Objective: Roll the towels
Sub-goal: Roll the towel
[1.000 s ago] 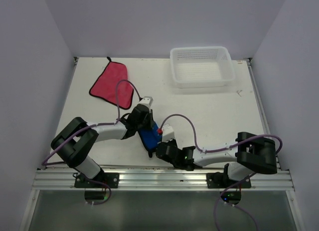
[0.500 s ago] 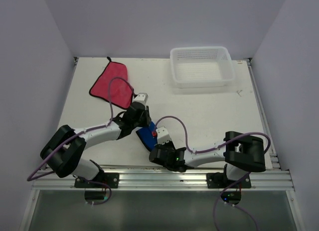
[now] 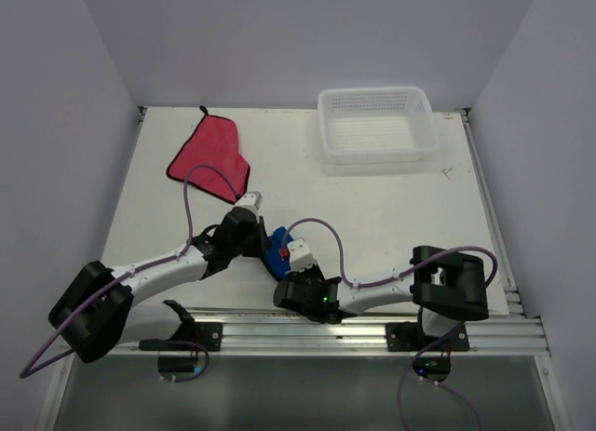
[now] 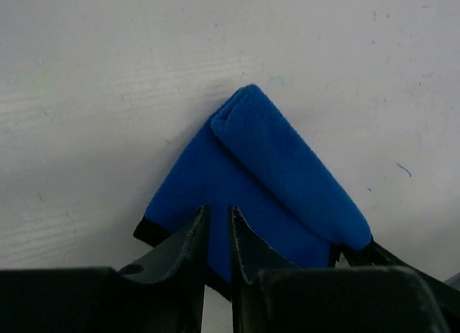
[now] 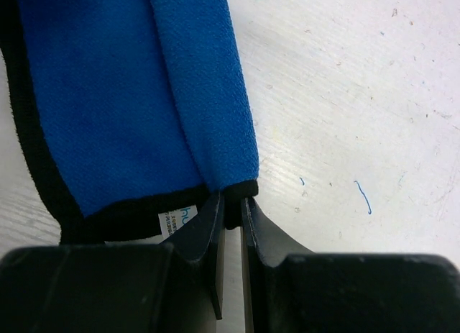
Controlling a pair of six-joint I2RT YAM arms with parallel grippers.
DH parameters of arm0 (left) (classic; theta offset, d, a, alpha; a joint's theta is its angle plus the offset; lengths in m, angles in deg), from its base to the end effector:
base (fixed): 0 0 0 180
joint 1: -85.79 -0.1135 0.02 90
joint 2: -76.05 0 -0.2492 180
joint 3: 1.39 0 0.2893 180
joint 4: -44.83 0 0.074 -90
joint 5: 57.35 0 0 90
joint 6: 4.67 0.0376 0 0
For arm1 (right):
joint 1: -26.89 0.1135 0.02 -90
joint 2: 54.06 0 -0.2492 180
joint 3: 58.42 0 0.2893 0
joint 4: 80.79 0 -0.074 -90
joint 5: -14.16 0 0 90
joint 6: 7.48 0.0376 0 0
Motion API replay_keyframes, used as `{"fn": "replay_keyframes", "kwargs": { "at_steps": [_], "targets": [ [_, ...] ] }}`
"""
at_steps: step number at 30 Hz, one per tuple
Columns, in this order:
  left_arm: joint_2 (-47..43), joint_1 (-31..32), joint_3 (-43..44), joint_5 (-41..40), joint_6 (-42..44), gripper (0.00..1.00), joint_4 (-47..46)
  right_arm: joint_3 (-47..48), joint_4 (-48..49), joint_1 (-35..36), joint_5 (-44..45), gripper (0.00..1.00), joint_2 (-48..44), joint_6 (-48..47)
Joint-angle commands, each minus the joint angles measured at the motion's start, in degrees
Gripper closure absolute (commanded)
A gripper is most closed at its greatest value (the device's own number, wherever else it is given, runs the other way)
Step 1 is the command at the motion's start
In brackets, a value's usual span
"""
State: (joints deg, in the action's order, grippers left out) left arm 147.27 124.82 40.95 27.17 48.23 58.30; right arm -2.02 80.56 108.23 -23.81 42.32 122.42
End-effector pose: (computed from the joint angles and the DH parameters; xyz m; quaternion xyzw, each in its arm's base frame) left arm 0.2162 -0.1707 0.1346 -0.0039 0.9139 -0.2143 0.3446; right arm 0.0775 0.3118 0.0923 -0.1952 0.8512 0.0045 0.4872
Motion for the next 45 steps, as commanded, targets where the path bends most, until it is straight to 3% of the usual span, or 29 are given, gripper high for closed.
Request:
{"fn": "replay_keyframes", "kwargs": {
  "at_steps": [1,11,26,35,45],
  "targets": [
    [-2.49,-0.18,-2.86,4.16,-3.06,0.8,-0.53,1.28,-1.76,0.57,3.16,1.0,-0.05,1.94],
    [-2.58,0.0,-4.44,7.85,-4.21,0.8,-6.5,3.74,-5.18,2.68,6.24,1.0,1.79,2.64],
    [7.79,0.0,-2.95,9.78,-3.94,0.82,-10.72,12.7,-13.44,8.83,14.76,1.0,10.32,0.36],
    [10.08,0.0,0.39,10.13,-2.27,0.82,-9.67,17.62,-16.42,11.91,17.4,1.0,16.38,-7.82],
    [10.96,0.0,0.22,10.92,-1.74,0.82,-10.46,24.65,-19.95,12.18,13.37,1.0,24.03,-21.61]
  ]
}}
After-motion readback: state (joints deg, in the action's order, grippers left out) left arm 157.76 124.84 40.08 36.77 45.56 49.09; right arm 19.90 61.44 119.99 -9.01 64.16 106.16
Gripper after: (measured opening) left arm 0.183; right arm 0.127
